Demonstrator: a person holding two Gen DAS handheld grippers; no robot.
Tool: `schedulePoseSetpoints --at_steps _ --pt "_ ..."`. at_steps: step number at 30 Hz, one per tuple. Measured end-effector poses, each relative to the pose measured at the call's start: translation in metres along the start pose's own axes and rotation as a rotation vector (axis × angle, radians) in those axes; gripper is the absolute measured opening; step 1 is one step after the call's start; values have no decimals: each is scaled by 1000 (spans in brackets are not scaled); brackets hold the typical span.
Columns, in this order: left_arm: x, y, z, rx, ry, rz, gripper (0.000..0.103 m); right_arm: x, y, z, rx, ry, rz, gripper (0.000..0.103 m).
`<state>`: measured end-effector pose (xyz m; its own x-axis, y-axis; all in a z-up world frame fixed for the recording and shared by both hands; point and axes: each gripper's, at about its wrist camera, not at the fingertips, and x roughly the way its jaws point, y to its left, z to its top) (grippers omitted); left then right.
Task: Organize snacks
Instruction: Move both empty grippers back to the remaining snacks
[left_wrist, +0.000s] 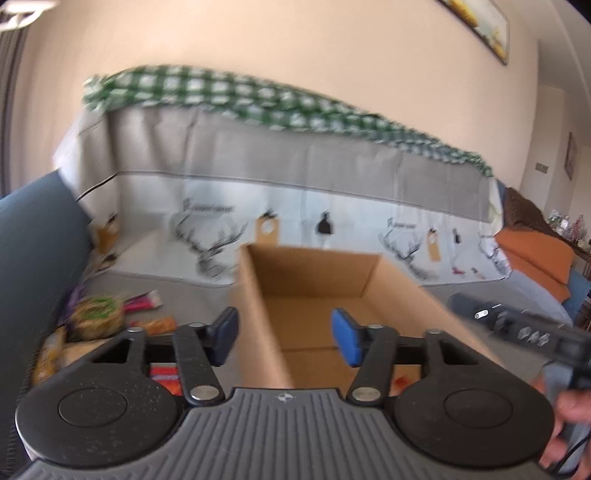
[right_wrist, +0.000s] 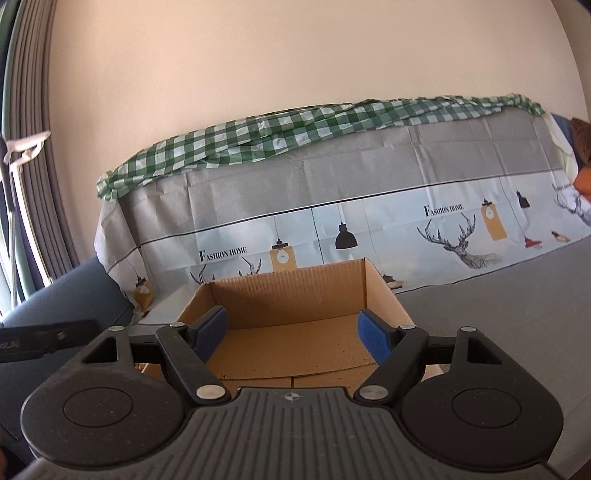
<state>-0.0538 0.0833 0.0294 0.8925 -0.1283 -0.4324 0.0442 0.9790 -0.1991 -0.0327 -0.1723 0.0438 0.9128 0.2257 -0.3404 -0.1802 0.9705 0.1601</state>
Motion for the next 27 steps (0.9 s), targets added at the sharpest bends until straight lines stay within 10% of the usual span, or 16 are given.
schedulePoseSetpoints --at_steps 7,11,27 --pt "2 90 -8 36 -5 182 41 -3 21 -6 -65 23 -16 60" --pt "6 131 -7 -124 26 232 36 -6 41 -9 -110 21 10 45" --pt "9 152 -8 -235 74 293 36 -5 153 -39 -304 35 262 45"
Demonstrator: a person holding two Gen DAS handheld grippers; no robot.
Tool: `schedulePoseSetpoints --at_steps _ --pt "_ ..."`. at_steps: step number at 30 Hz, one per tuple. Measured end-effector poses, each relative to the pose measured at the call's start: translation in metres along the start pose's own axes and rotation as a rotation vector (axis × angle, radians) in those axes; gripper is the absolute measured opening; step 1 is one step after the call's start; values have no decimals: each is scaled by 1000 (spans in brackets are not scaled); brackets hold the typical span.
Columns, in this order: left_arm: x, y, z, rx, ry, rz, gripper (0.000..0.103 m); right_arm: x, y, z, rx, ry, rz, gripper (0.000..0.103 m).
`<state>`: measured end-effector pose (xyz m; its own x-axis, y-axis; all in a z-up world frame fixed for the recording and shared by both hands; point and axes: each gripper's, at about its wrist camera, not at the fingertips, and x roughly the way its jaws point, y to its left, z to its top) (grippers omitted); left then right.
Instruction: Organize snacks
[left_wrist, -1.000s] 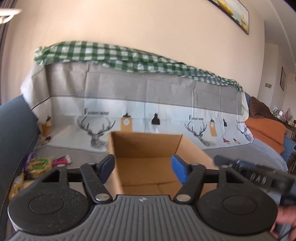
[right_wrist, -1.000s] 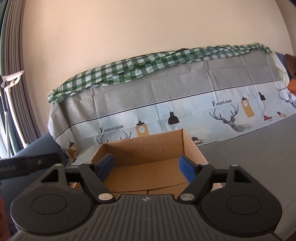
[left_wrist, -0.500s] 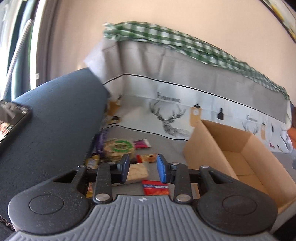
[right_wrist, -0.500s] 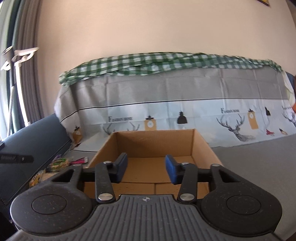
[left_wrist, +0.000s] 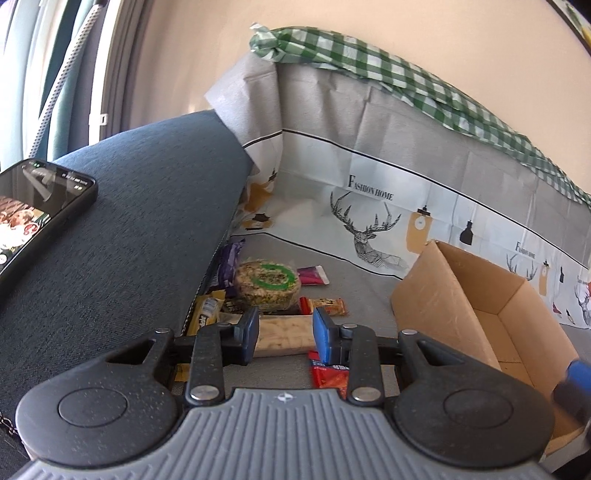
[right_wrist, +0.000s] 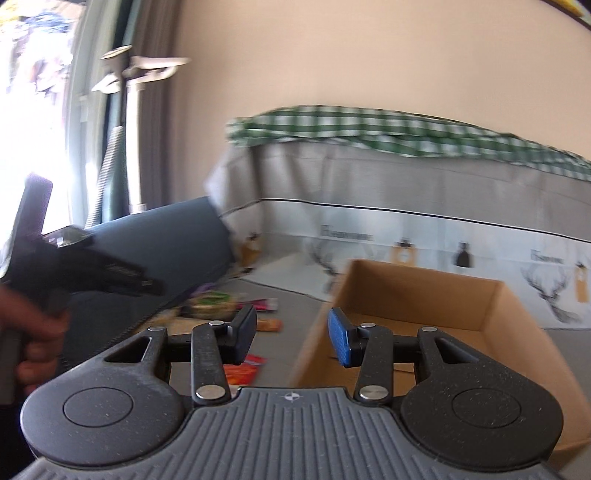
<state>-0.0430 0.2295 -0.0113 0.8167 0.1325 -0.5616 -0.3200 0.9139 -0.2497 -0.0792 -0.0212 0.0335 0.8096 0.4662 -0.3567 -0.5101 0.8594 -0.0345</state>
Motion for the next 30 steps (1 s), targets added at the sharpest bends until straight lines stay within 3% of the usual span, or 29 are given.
schedulePoseSetpoints --at_steps 7,10,16,19,23,30 --pt "10 -2 1 -1 19 70 36 25 53 -15 -92 33 150 47" --pt "15 -7 0 24 39 122 36 48 67 -22 -110 88 176 48" --pt "38 -6 -1 65 102 253 36 102 74 -41 -96 211 139 65" --pt "55 -15 -3 134 124 343 36 126 65 -48 -40 285 97 72" --pt "85 -31 -12 256 163 484 39 150 58 -56 2 359 63 76" --pt "134 -33 -31 401 251 615 39 178 51 -73 36 468 48 78"
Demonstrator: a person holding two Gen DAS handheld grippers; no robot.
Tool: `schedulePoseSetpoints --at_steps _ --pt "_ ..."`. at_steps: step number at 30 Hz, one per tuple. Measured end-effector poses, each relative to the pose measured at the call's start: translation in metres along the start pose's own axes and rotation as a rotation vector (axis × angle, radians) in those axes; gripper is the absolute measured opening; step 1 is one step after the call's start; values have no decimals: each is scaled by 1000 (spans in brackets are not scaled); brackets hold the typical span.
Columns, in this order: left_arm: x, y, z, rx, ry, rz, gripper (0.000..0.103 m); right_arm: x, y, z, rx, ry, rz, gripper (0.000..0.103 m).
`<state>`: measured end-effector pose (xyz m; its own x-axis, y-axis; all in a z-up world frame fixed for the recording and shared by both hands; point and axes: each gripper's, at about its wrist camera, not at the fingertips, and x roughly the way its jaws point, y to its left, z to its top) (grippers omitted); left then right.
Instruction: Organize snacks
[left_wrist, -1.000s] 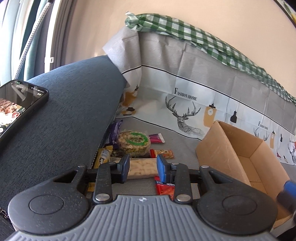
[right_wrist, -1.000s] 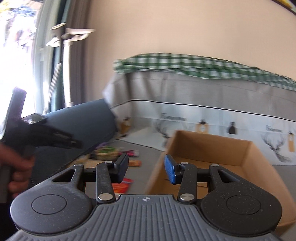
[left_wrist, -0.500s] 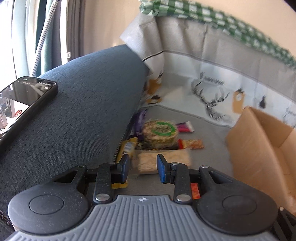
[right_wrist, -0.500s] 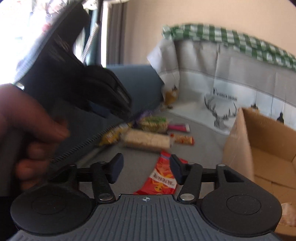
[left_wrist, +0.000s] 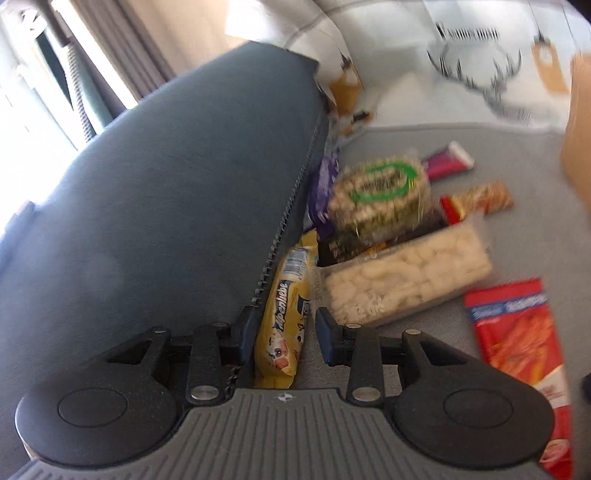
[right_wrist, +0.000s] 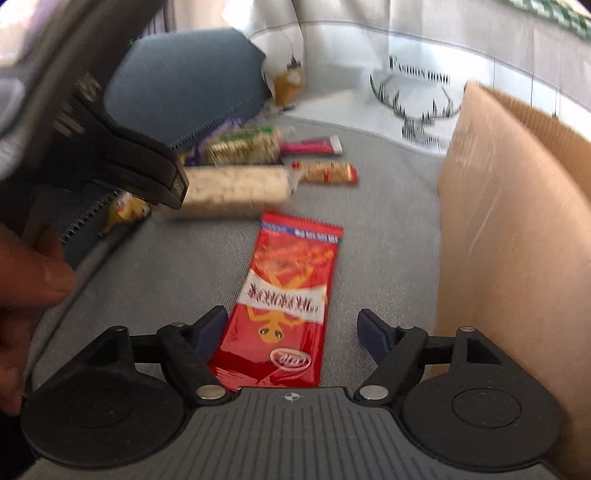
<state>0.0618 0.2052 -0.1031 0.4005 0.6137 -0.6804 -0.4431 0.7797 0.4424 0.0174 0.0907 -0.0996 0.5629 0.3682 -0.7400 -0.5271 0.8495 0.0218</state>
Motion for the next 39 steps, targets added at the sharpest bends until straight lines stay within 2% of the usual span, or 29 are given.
schedulePoseSetpoints --at_steps 3,5,6,8,9,14,18,21,24,32,35,36,37,39 --pt "9 -7 -2 45 5 31 38 2 -1 1 -1 2 5 78" --pt "15 -7 -4 51 29 13 37 3 -1 0 1 1 12 73" --pt "16 -6 -4 42 30 7 32 2 -1 -1 -3 -6 17 71" --pt "17 0 -4 17 37 -17 25 -1 2 -1 -18 -14 31 56" --pt "16 4 -4 1 41 -29 17 -3 3 -1 -26 -16 35 54" --pt "-1 26 -3 -104 -7 -131 15 -9 2 -2 -24 -19 54 50" --pt "-21 48 -6 -185 -47 -259 14 -18 5 -4 -39 -22 62 50" --pt "-27 66 -11 -244 30 -396 14 -27 9 -8 -50 -19 74 50" --pt "-36 81 -17 -264 93 -498 14 -36 11 -11 -52 1 91 50" --pt "-44 91 -36 -253 238 -653 16 -72 16 -22 -65 41 140 50" --pt "-44 83 -38 -238 265 -658 21 -83 18 -26 -70 33 140 50" --pt "-41 80 -37 -238 278 -654 29 -85 19 -27 -71 35 136 50" --pt "-40 78 -37 -240 290 -653 45 -85 19 -29 -71 39 131 50" --pt "-37 75 -36 -246 304 -656 55 -82 17 -31 -68 47 122 50"
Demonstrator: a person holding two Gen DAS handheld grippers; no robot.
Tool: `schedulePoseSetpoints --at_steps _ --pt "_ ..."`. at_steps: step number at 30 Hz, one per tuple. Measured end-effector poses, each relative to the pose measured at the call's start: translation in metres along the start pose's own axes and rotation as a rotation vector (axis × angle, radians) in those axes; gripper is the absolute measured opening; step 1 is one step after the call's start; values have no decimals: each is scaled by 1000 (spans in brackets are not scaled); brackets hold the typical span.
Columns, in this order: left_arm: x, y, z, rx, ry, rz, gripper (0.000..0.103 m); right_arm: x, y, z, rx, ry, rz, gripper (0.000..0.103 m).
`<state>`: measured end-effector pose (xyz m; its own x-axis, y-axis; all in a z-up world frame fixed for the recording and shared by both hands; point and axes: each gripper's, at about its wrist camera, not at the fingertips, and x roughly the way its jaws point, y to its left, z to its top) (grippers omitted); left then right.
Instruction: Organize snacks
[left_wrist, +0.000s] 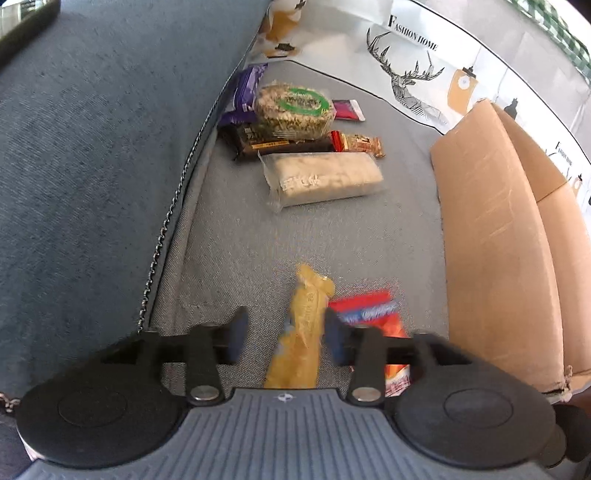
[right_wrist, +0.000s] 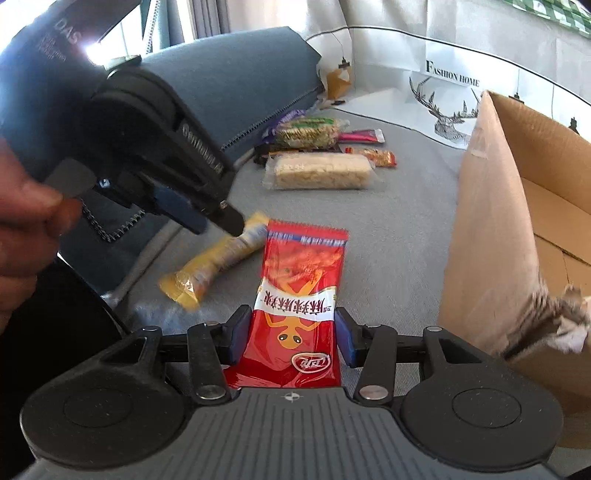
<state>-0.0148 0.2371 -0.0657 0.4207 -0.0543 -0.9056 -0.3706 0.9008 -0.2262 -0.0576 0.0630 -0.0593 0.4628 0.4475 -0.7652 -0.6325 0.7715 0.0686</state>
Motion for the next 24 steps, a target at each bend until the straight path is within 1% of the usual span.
schedulePoseSetpoints --at_steps 3,5,9,11,13,14,16,18,24 --pt "4 2 1 -17 31 -14 55 6 -7 -4 21 18 -12 51" --pt "5 3 1 -20 36 -19 55 9 -11 -5 42 29 -10 51" --pt "11 -3 1 25 66 -29 54 15 -14 -5 63 32 -6 54" --pt "17 -7 2 40 86 -23 51 18 -13 -5 67 31 1 56" --pt "23 -10 2 51 109 -15 43 20 -11 -5 60 34 3 57" --pt "25 -11 3 55 118 -9 42 21 -11 -6 54 34 2 58" --pt "29 -14 3 65 129 5 42 23 -10 -6 44 35 0 59" --pt "32 -16 3 78 136 17 39 24 -10 -6 41 34 2 61" --pt "37 -26 1 131 140 58 39 28 -11 -5 48 42 3 61"
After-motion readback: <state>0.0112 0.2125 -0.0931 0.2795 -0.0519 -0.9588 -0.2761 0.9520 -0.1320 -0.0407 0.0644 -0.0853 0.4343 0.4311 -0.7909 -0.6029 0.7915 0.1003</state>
